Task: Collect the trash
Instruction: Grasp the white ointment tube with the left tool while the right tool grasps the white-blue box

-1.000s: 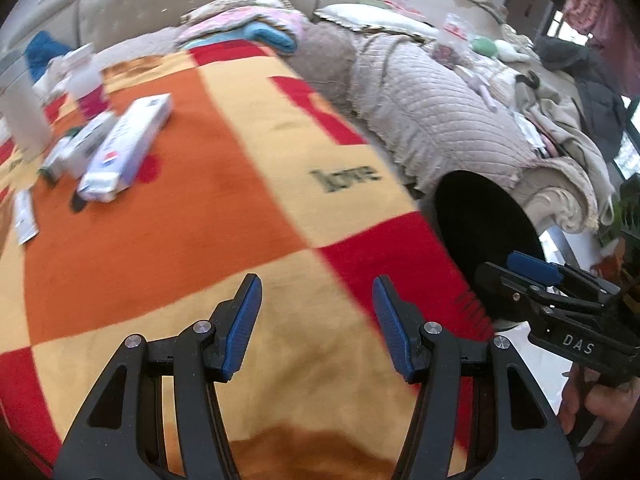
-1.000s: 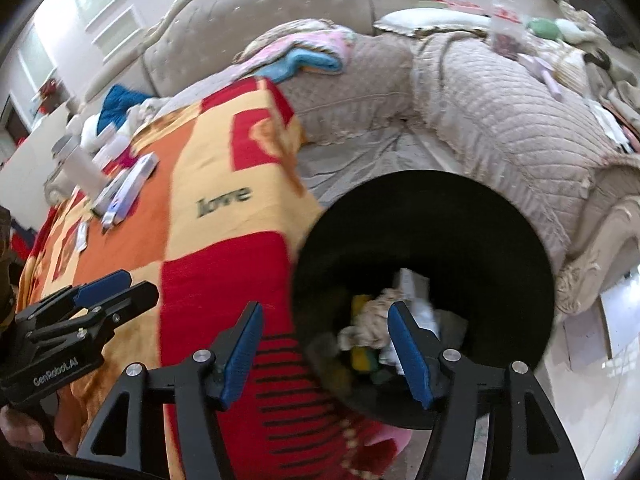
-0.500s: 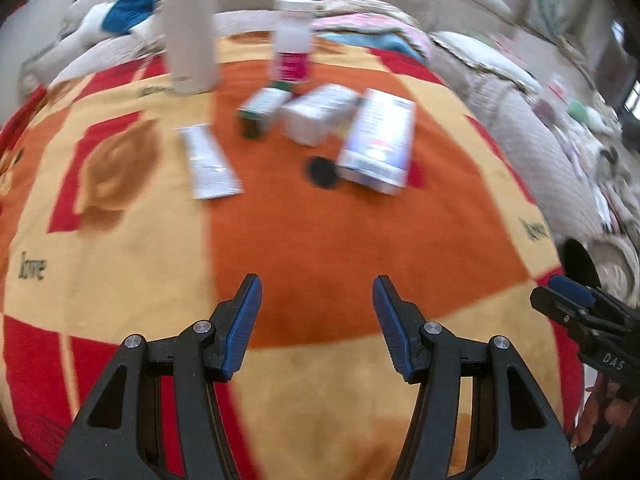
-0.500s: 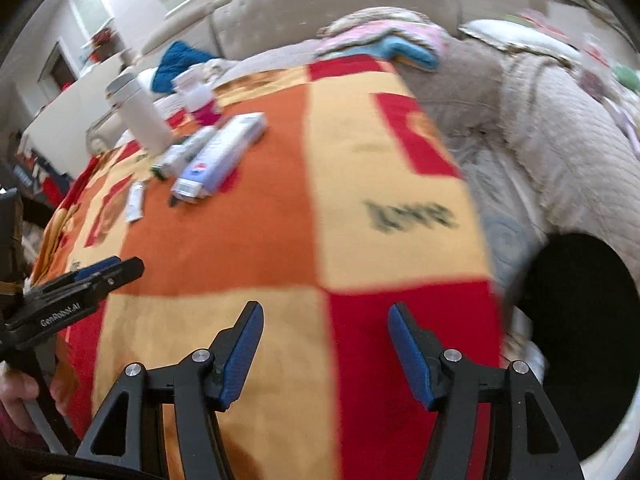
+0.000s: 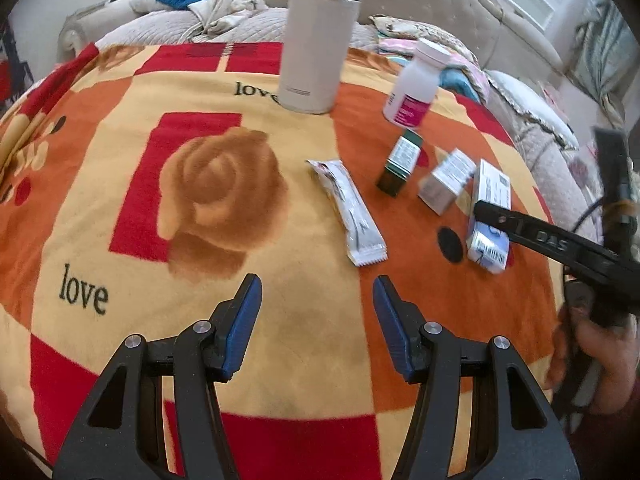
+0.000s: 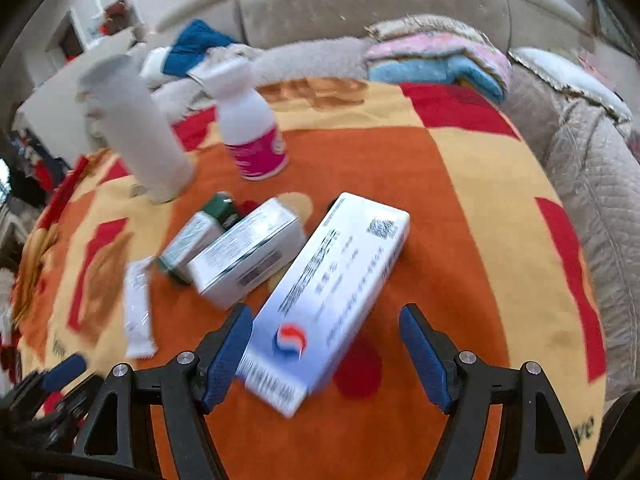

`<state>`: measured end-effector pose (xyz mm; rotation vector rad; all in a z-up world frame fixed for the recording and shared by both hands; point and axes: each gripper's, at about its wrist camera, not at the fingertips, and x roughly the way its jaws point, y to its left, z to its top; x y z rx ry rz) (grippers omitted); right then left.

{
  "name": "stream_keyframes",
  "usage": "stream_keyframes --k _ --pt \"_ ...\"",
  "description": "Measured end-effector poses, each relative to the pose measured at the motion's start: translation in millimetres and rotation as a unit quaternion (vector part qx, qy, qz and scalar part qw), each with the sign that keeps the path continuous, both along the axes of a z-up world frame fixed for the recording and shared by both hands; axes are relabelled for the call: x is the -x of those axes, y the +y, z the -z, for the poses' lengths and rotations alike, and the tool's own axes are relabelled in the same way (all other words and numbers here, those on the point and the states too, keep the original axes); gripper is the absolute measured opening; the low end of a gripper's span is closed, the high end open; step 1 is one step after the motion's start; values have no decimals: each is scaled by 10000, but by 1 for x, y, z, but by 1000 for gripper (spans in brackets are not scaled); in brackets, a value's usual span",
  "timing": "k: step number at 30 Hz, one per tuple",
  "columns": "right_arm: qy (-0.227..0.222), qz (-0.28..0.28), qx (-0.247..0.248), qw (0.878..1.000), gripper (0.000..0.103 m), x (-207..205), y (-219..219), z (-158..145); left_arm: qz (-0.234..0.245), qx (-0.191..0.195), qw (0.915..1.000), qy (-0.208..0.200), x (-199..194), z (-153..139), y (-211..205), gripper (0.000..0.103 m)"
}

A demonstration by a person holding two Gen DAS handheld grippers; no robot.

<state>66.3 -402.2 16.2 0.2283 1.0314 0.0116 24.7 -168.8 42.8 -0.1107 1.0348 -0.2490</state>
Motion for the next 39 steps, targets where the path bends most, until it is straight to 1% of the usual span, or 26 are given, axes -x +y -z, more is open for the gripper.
stream_keyframes --k 1,3,4,7,8,11,14,16,20,21,22,23,24,25,27,31,35,39 --pt "-3 -1 -57 10000 74 -1 -2 2 -25 33 10000 4 -3 0 0 56" --pt "-148 -93 94 9998 72 1 -1 0 -66 98 9999 14 -11 1 1 56" --pt "-137 -183 201 9995 65 4 -1 0 -77 113 9999 20 -13 1 1 56" --pt "-101 -287 340 9990 60 19 -10 -3 -96 169 9998 45 -24 3 -5 56" --pt "-79 -311 319 9990 59 27 -16 -5 -98 185 9998 54 -28 4 -6 56" --pt "-40 -264 256 9993 59 43 -32 -11 -156 226 9995 147 -43 9 -13 56" --pt "-4 -156 205 9997 60 47 -42 -13 -252 252 9992 203 -57 14 -20 56" --pt "48 -174 133 9997 61 42 -41 -10 -321 111 9992 190 -65 16 -26 56" --pt "-56 -151 302 9994 61 28 -33 -4 -356 -86 9993 101 -73 16 -34 56" --pt "-81 -106 320 9994 61 26 -33 -2 -318 -90 9994 85 -73 17 -36 55" --pt "-137 -75 345 9993 61 25 -32 0 -268 -119 9996 58 -72 17 -37 47" --pt "-181 -73 401 9990 58 25 -31 0 -234 -161 9996 17 -71 18 -37 36" --pt "-224 -104 483 9985 52 27 -30 0 -171 -224 9996 21 -69 18 -37 17" --pt "-247 -163 472 9984 48 30 -29 -1 -107 -223 9997 29 -67 19 -36 17" --pt "-270 -227 390 9986 48 38 -31 -4 -24 -82 10000 52 -63 18 -31 14" --pt "-450 -294 264 9982 48 65 -39 -22 152 276 9994 150 -40 10 -25 13" --pt "-586 -364 139 9975 48 98 -44 -38 484 313 9983 77 -5 -1 -36 12" --pt "-609 -370 37 9975 48 129 -49 -45 723 417 9965 28 29 -10 -51 12"
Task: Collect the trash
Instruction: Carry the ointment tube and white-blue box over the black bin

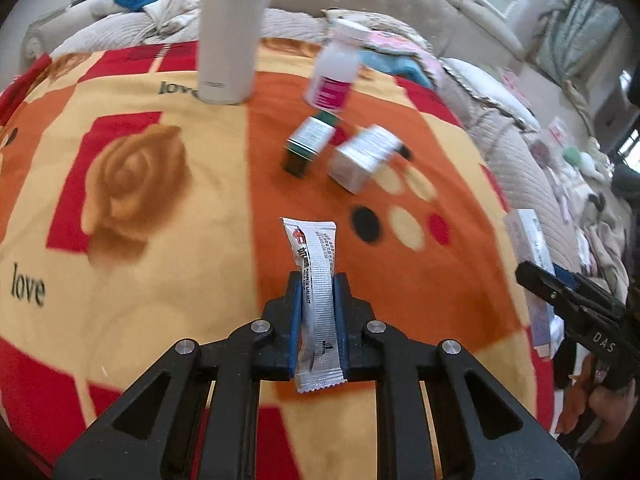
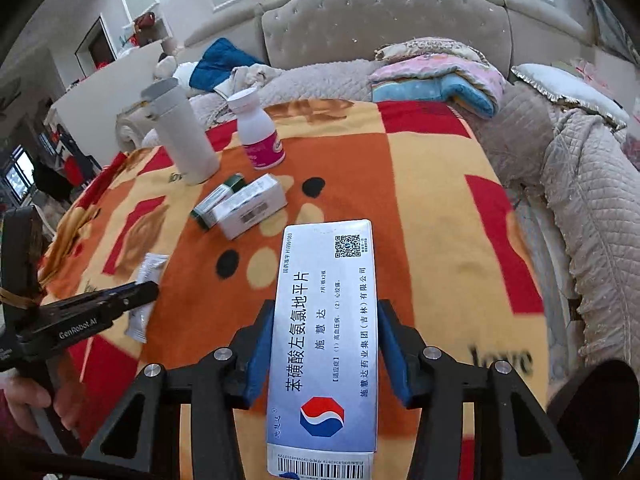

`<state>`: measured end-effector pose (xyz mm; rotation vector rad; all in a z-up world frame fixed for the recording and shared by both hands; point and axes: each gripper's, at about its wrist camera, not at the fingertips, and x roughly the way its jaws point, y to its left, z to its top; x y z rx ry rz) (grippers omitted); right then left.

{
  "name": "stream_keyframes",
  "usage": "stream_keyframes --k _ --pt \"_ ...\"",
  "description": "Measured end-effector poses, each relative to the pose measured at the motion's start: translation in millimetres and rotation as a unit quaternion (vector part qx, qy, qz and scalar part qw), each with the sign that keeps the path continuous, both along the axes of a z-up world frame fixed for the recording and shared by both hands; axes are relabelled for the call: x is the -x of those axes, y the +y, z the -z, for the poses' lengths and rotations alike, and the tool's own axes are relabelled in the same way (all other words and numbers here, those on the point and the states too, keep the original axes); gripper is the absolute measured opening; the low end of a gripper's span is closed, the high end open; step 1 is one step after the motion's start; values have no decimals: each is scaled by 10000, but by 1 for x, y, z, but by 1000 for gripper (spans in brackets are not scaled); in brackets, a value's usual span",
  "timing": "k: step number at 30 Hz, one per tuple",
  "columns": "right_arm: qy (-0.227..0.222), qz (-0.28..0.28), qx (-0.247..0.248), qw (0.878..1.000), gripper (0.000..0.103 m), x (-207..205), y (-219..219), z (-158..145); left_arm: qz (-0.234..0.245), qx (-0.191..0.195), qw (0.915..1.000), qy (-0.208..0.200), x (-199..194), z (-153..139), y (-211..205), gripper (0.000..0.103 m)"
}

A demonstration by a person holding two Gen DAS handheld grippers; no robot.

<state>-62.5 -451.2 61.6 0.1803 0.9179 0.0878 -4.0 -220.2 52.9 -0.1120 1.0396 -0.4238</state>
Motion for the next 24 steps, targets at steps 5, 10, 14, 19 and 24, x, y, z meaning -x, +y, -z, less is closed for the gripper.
stream_keyframes --k 5,10,14,19,24 --pt "59 122 -2 9999 48 36 -12 1 290 -9 9996 -71 34 -5 -30 12" --pt "109 322 73 9994 48 64 -25 6 619 -38 9979 -176 63 -11 -62 13" --pt "115 505 101 9986 48 84 -39 7 884 -62 9959 -197 79 -13 -89 13" --pt "112 745 105 9971 48 105 -60 7 1182 -52 9929 -155 94 -12 -123 13" --pt "90 1044 107 9944 48 123 -86 7 1447 -51 9894 -138 105 -13 -157 13"
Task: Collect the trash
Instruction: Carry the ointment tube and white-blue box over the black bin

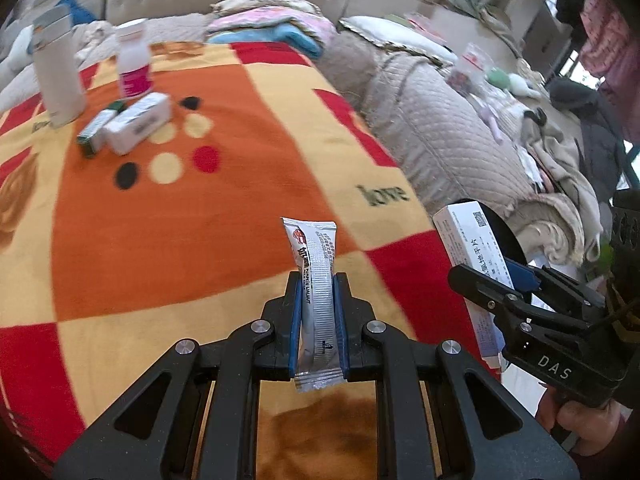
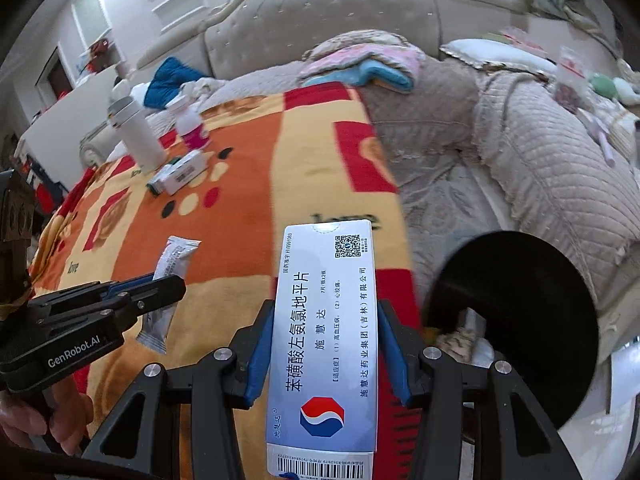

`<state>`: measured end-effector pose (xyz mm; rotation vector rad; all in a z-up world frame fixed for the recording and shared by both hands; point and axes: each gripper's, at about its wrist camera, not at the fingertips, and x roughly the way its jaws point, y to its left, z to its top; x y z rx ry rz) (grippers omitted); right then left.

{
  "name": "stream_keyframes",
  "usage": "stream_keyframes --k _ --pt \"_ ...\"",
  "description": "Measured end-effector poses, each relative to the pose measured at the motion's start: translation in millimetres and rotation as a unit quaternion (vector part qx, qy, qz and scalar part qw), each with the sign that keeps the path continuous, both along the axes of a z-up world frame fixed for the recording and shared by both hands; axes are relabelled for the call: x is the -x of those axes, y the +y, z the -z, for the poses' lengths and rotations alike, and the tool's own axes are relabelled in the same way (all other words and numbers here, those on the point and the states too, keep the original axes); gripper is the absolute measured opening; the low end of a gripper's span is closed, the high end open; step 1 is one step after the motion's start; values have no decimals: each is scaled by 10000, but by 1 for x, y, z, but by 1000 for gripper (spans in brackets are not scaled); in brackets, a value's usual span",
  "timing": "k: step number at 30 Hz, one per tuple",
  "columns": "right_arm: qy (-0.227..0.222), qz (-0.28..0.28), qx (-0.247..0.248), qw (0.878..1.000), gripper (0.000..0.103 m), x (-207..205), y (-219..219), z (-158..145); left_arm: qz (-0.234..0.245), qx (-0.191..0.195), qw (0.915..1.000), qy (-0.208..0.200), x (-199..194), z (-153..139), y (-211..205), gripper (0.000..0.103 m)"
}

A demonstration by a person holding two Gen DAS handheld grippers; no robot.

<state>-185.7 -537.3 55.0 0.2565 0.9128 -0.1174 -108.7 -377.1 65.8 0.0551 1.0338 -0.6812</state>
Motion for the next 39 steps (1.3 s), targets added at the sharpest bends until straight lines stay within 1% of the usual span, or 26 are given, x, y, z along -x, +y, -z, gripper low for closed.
stream_keyframes --k 14,20,29,39 --pt "72 801 24 9968 48 43 -74 8 741 -74 9972 53 27 4 -92 13" --pt "129 1039 71 9945 48 55 -97 12 925 -94 9956 114 33 9 -118 13" --pt "178 1277 -7 9917 48 62 -119 20 1130 -111 9934 168 35 16 -139 13" --pt "232 1348 -59 9906 48 62 -126 27 1208 -144 9923 220 36 23 -150 13"
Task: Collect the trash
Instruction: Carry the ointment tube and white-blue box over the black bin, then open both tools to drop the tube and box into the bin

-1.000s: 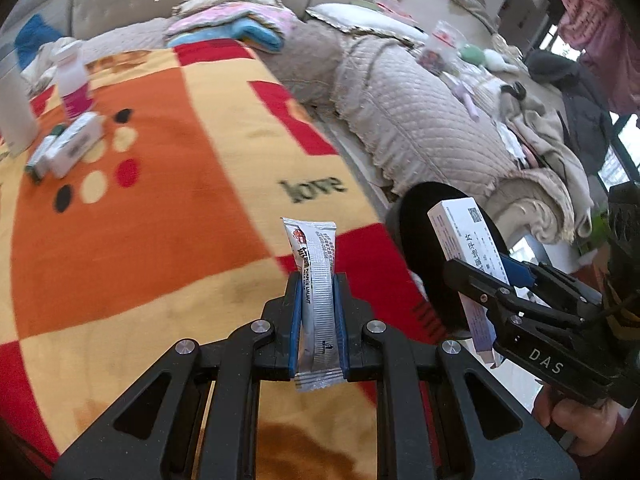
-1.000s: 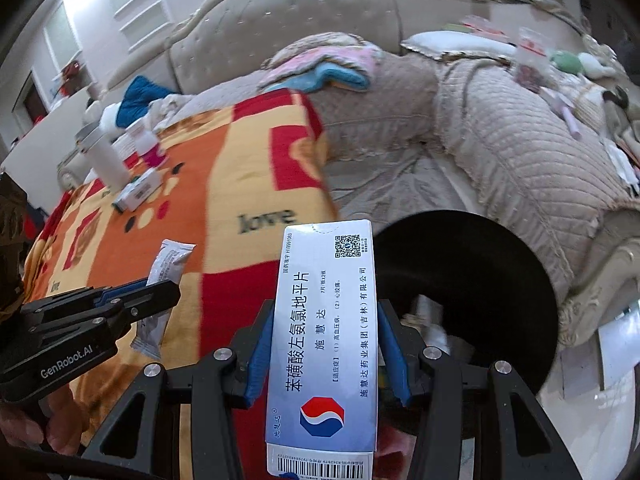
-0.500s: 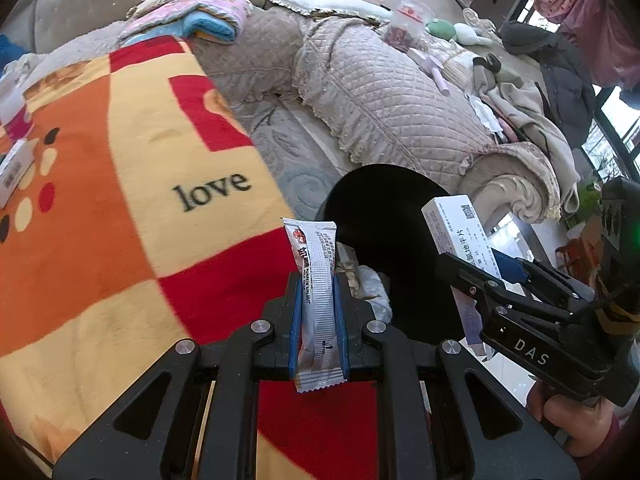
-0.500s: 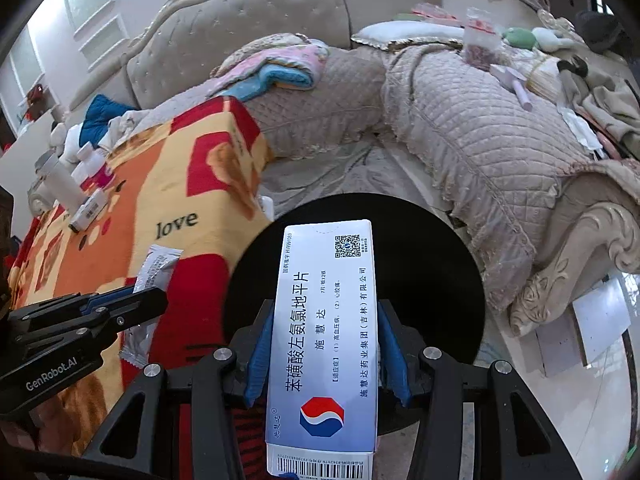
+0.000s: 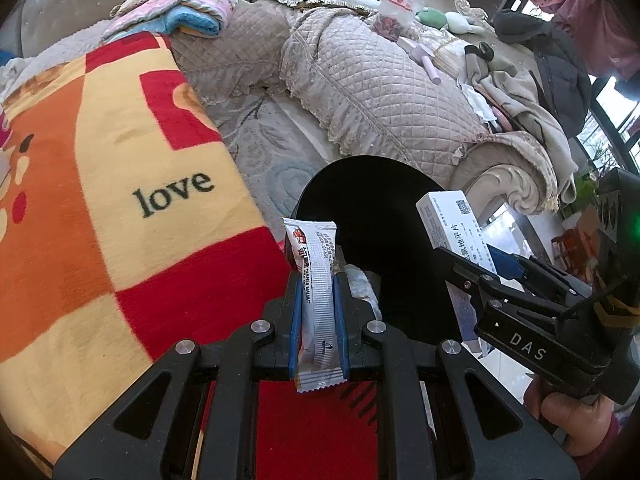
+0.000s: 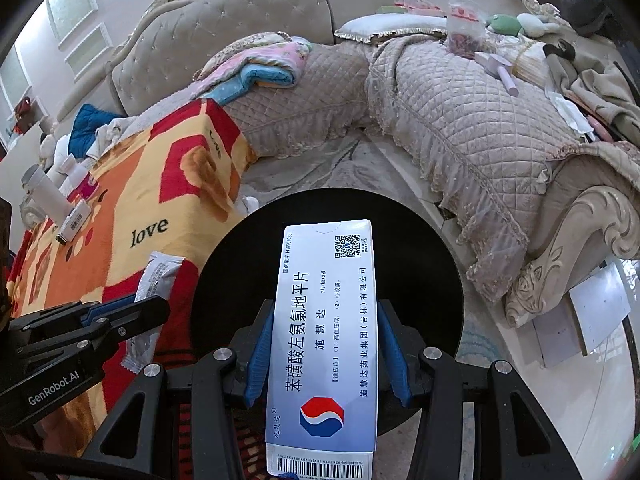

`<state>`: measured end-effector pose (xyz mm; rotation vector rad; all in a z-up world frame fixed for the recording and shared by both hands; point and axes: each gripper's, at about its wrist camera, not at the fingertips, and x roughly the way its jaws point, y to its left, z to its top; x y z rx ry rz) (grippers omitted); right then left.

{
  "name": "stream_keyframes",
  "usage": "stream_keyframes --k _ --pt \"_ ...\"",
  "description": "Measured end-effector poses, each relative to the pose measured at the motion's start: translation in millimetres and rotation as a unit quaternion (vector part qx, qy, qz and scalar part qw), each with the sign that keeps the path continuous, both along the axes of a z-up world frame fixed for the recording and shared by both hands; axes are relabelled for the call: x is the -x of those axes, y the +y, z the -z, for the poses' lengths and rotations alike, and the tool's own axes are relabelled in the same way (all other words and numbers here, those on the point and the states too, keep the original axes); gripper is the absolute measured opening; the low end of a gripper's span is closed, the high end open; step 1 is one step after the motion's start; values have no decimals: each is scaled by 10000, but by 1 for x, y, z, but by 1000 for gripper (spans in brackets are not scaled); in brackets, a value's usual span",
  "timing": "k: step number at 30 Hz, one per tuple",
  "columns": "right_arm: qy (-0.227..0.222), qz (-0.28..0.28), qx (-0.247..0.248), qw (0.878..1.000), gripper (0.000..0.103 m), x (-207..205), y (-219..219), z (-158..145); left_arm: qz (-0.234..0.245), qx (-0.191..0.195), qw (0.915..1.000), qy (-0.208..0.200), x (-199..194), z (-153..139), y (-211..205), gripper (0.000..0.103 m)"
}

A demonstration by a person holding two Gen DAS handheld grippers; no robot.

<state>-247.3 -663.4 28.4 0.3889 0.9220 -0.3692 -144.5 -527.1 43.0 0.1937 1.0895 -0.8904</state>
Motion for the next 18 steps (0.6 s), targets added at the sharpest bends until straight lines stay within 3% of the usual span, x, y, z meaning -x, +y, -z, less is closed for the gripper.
stream_keyframes --k 18 --pt "-51 160 -31 9999 49 0 -9 0 274 217 9993 163 2 2 -10 13"
